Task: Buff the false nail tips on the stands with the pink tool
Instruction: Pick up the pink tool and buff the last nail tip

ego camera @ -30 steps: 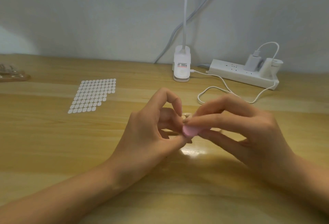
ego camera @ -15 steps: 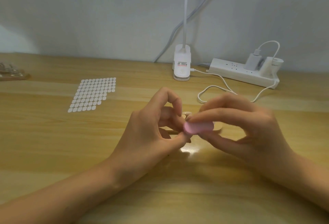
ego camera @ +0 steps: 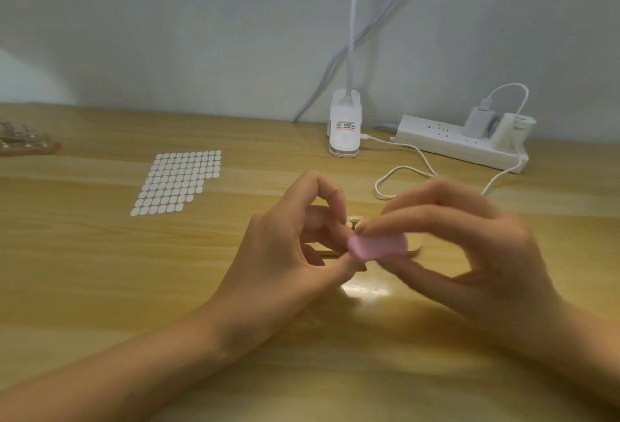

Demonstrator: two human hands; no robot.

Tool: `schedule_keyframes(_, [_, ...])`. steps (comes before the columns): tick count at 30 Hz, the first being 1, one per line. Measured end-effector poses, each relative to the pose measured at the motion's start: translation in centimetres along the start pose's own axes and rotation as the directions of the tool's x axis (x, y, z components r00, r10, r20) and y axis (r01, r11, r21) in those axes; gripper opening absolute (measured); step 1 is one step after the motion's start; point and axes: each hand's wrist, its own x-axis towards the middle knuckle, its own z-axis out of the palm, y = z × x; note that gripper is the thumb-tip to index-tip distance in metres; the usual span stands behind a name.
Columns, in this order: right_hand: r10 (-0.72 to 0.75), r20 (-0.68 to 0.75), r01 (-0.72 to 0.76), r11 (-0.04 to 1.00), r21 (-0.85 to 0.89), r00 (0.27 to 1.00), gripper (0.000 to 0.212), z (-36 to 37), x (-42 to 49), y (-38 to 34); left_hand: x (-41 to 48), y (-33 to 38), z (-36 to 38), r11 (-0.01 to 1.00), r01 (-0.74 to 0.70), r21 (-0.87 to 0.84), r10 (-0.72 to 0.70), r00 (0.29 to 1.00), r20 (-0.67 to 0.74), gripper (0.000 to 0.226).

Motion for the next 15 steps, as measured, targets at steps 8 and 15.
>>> schedule_keyframes(8, [0.008, 0.014, -0.009, 1.000, 0.019, 1.000, 0.018, -0.1, 0.1, 0.4, 0.0, -0.2, 0.0, 0.998, 0.008, -0.055, -0.008, 1.000, 0.002, 0.038])
schedule_keyframes(15, [0.047, -0.037, -0.045, 0.997, 0.063, 0.998, 0.017, -0.3, 0.1, 0.7, 0.2, -0.4, 0.0, 0.988, 0.023, -0.152, -0.019, 0.999, 0.027, 0.036])
